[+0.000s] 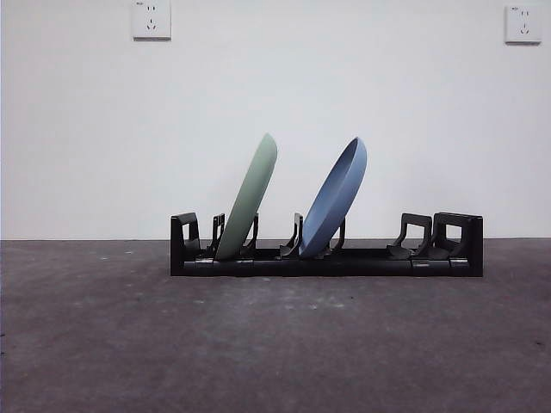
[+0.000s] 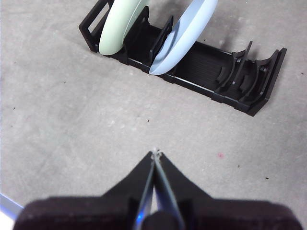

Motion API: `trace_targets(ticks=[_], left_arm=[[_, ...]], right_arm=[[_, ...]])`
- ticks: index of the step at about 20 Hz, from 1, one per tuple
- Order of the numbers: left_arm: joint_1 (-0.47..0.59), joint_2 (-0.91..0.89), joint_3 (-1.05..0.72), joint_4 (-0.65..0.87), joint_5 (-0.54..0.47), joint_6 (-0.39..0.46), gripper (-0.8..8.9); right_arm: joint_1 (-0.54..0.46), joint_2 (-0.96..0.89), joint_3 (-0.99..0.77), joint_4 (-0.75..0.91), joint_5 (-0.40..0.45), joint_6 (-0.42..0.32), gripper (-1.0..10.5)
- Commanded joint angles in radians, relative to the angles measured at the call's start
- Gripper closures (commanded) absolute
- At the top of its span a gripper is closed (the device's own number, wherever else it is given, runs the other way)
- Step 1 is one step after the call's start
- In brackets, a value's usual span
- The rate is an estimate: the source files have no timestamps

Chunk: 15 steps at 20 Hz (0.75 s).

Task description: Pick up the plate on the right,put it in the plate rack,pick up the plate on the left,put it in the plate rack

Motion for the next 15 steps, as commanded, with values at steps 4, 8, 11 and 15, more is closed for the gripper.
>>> trace_targets(ticks=[4,8,11,15], left_arm=[[0.006,0.002,-0.01,0.01,0.006,-0.025,8.17],[0.006,0.014,-0.01,0.009,0.006,-0.026,8.17],[0.006,0.022,-0.01,0.009,0.006,-0.025,8.17],[0.006,0.032,-0.01,0.008,0.006,-0.025,8.17]], right_arm=[[0.001,0.003,-0.008,0.005,0.005,0.003,9.4],[0.001,0.003,-0.008,0.005,0.004,0.003,9.4],[0.001,0.003,-0.008,0.005,0.004,0.003,9.4],[0.002,0.003,-0.008,0.006,0.005,0.003,9.4]])
